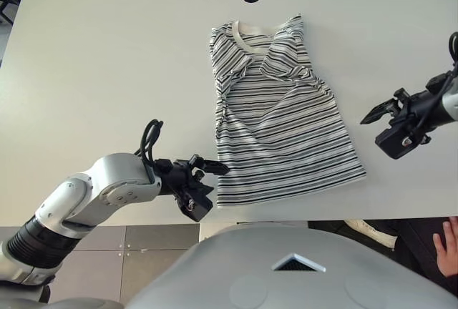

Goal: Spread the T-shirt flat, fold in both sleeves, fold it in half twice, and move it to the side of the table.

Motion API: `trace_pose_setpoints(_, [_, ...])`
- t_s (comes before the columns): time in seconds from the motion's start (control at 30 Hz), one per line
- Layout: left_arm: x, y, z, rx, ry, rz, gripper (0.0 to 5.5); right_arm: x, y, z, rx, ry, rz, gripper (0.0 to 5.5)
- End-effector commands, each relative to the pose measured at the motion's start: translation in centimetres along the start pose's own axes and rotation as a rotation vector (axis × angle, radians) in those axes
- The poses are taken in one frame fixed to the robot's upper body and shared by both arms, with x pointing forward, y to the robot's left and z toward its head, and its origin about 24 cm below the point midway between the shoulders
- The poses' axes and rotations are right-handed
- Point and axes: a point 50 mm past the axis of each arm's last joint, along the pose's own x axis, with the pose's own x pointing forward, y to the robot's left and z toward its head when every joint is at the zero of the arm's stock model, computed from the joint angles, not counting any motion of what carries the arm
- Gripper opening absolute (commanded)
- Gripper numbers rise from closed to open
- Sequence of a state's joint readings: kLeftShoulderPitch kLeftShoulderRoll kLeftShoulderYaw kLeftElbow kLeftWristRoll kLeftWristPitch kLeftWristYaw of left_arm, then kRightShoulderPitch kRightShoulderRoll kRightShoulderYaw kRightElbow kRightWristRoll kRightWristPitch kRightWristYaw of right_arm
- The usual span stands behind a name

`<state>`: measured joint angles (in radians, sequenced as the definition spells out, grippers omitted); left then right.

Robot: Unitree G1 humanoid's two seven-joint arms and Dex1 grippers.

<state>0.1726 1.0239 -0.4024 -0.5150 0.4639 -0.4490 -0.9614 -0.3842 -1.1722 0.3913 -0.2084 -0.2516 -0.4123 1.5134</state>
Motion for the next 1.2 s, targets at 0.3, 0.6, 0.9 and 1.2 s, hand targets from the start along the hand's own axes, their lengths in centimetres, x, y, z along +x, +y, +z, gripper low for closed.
trace_pose_setpoints(0.3, [2.1, -1.1, 0.6, -0.055, -0.104, -0.075, 2.4, 2.2, 0.2, 1.6, -0.079, -0.061, 0.011, 2.74])
trace_pose_setpoints(0.6, [1.8, -1.1, 0.8, -0.056, -0.099, -0.062, 0.98, 5.4, 0.2, 1.7, -0.063, -0.084, -0.049, 2.74])
trace_pose_setpoints(0.9, [1.7, -1.2, 0.7, -0.056, -0.098, -0.065, 0.13, 4.2, -1.8, 1.6, 0.023, -0.124, -0.204, 2.74])
trace_pose_setpoints(1.2, [1.3, -1.4, 0.8, -0.053, -0.091, -0.066, 0.13, 1.8, 0.7, -1.8, -0.074, -0.169, -0.4, 2.74])
